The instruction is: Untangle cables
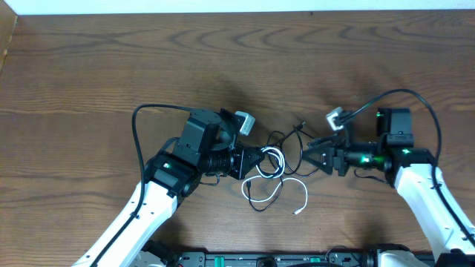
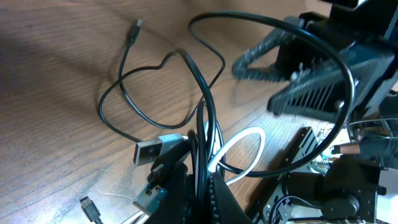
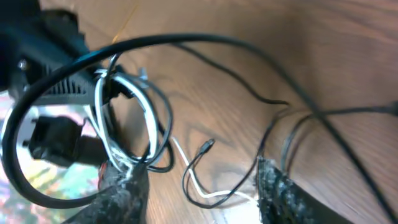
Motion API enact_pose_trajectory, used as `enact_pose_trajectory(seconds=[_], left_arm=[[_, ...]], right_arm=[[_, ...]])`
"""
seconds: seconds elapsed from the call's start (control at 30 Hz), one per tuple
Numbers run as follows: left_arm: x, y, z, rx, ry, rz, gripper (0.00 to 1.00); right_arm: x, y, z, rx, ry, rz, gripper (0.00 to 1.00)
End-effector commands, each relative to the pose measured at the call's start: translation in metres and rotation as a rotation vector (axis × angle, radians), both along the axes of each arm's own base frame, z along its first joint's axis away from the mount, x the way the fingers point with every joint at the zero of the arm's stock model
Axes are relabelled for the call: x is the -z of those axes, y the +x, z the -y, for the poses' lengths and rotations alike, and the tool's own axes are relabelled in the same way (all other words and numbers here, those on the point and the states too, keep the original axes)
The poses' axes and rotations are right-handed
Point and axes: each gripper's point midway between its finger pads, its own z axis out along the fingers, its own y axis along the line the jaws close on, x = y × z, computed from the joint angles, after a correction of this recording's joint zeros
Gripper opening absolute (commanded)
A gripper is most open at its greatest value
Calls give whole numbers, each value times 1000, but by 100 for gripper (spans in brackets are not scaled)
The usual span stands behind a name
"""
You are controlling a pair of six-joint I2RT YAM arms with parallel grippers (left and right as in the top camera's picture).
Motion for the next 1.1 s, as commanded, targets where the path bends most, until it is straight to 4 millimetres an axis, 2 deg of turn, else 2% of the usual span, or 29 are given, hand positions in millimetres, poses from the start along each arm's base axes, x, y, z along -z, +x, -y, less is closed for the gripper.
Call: enact_pose_trajectory(seconds=[0.0, 0.17, 0.53, 0.6, 0.73, 1.0, 1.07], left_arm=[[-8, -5, 8, 58, -51, 13, 8], [-22, -6, 17, 76, -123, 11, 8], [-20, -7, 16, 70, -119, -7, 8], [-20, -7, 17, 67, -122, -15, 8], [-21, -12, 21, 86, -126, -14, 8], [-27, -14, 29, 111, -144, 21, 8], [-27, -13, 29, 109, -142, 23, 8]], right_arm=[[-4, -4, -11, -50, -15, 44, 45], [-2, -12, -24, -100, -34, 59, 44], [-13, -14, -40, -148, 16, 91, 43], [-14, -14, -41, -146, 22, 91, 38], [-15, -15, -44, -155, 23, 88, 18], [-15, -24, -53, -196, 25, 88, 18], [-13, -24, -53, -191, 15, 86, 6]])
